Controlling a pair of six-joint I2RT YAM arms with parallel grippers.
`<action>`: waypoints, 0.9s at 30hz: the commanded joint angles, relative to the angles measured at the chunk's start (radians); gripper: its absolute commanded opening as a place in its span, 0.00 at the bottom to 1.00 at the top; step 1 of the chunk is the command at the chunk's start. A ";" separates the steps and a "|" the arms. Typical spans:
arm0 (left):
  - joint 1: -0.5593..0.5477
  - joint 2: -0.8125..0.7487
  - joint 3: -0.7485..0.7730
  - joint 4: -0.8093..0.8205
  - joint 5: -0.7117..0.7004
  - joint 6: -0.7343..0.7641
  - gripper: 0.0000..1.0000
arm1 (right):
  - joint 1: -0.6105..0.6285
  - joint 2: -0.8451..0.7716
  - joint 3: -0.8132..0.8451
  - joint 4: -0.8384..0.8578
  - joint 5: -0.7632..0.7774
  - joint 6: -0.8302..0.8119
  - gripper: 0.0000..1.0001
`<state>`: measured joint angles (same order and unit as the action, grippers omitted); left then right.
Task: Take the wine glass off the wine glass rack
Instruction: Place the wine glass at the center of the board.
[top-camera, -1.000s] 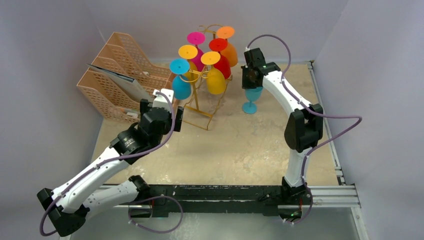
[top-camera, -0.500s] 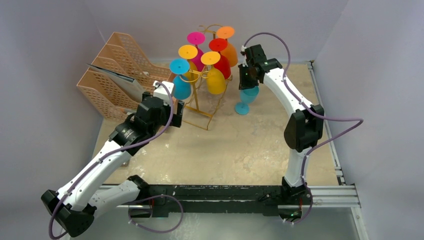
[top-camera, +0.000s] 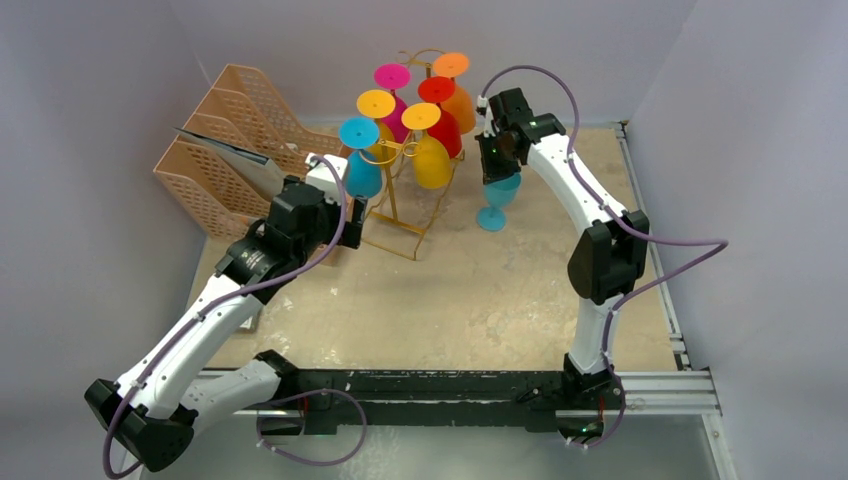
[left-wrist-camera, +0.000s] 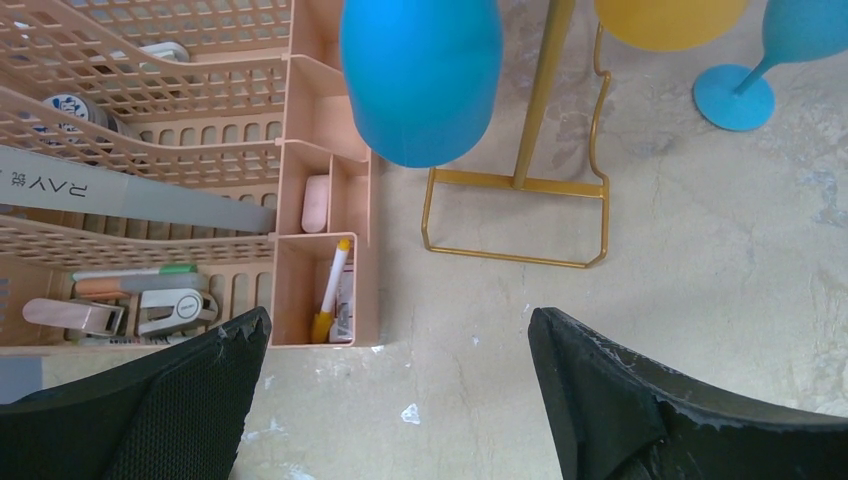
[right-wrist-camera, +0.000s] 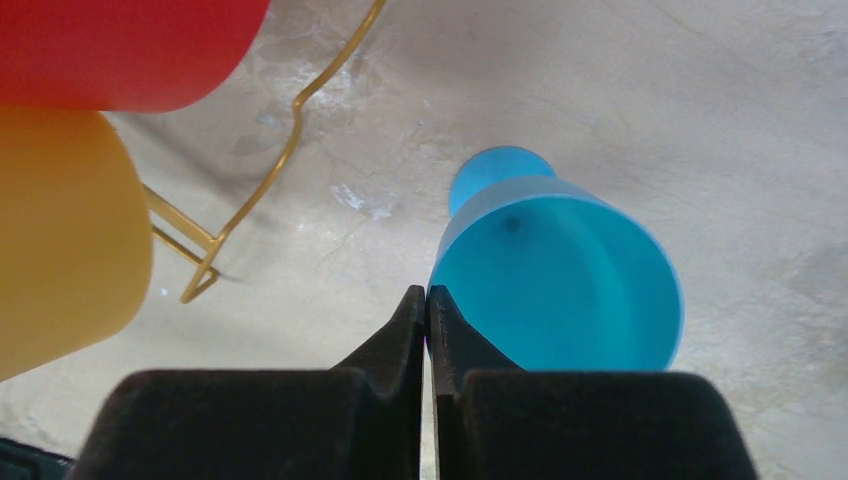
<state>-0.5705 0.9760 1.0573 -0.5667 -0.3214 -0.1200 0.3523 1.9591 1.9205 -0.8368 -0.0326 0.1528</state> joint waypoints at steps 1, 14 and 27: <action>0.009 -0.001 0.049 0.010 0.005 0.023 1.00 | 0.000 0.018 0.025 -0.052 0.085 -0.067 0.02; 0.018 0.014 0.069 0.010 -0.002 0.011 1.00 | -0.002 -0.013 -0.021 -0.024 0.039 -0.004 0.13; 0.027 0.014 0.105 -0.018 0.032 0.006 1.00 | -0.001 -0.110 0.095 -0.124 0.082 0.029 0.76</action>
<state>-0.5545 0.9874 1.1000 -0.5884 -0.3046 -0.1116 0.3523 1.9564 1.9369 -0.9081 0.0353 0.1677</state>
